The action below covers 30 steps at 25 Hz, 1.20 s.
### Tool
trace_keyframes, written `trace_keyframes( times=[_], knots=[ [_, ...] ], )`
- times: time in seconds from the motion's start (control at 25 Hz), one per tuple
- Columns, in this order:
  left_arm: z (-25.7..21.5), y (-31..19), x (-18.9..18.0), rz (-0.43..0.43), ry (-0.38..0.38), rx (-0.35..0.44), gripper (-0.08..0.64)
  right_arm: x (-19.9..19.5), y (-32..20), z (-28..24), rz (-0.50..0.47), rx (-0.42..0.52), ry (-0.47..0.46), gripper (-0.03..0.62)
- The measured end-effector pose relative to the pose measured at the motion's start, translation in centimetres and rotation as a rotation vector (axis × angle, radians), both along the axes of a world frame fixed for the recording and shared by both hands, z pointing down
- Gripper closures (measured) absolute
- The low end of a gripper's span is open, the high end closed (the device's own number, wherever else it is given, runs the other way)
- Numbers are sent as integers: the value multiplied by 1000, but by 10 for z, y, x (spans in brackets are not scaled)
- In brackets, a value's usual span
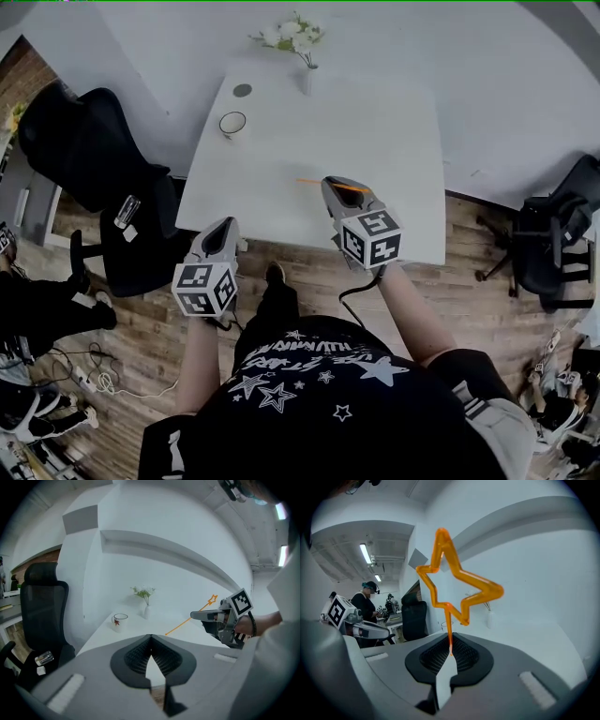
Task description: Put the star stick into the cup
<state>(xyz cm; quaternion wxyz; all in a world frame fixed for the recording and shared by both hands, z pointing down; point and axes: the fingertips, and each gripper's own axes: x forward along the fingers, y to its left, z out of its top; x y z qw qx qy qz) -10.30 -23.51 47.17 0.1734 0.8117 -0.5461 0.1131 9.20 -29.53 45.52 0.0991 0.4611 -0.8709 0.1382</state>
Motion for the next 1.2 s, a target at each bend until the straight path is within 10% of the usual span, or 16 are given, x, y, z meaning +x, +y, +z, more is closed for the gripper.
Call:
trace_keyframes(
  times=[0.56,1.2],
  knots=[
    [-16,-117,-75,6,28,35,557,-105,-126,-47,-44,72,10,560],
    [16,-172,-126,62,63,-23,557,-188,-191,11,-81,-52,125,560]
  ],
)
